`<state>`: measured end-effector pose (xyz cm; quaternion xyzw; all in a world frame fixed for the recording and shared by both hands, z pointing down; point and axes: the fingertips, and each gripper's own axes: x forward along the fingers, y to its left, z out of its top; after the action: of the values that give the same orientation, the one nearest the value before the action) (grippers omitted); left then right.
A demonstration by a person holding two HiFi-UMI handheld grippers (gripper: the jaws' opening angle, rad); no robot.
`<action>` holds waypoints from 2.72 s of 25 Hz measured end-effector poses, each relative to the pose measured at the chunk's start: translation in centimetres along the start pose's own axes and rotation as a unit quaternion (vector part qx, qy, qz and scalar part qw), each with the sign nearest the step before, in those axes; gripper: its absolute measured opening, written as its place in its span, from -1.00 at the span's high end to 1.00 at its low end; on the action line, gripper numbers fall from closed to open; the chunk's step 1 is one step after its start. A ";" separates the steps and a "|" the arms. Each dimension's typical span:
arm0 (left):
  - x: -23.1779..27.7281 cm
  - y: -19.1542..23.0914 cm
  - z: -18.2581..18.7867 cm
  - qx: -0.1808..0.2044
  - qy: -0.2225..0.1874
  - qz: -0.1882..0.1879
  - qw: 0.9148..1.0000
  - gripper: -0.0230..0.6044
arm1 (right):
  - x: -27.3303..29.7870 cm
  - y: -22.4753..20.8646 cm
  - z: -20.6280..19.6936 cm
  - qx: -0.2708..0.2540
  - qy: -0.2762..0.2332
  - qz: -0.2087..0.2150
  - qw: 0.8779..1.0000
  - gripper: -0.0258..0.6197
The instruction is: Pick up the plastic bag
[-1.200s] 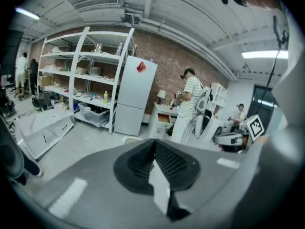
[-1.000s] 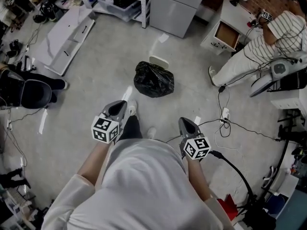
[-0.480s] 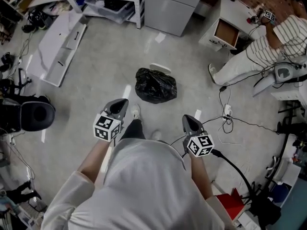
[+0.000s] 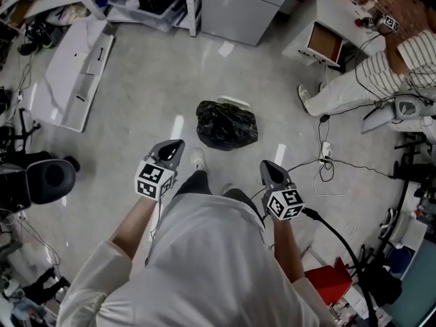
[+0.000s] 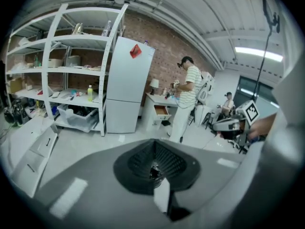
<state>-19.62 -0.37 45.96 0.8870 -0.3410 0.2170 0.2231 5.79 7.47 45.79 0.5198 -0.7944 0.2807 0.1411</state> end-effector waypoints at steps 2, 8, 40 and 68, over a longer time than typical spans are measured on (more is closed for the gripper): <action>0.5 1.0 0.1 0.001 0.006 -0.005 1.000 0.92 | 0.9 -0.1 0.2 0.002 0.008 -0.005 1.000 0.92; 2.8 2.6 -0.4 -0.012 0.022 -0.012 1.000 0.92 | 2.9 -1.7 0.2 0.012 0.028 -0.021 0.999 0.92; 35.3 13.3 -28.8 -0.162 0.147 0.019 0.976 0.64 | 26.8 -28.4 -28.2 0.044 0.191 0.019 0.980 0.58; 47.0 21.2 -46.0 -0.522 0.042 -0.175 0.834 0.48 | 39.0 -34.8 -46.3 0.123 0.205 0.025 0.971 0.72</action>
<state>-13.52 -13.37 113.58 0.6739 -0.2329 0.0013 0.7011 17.74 -4.74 113.48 0.4450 -0.7204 0.4802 0.2288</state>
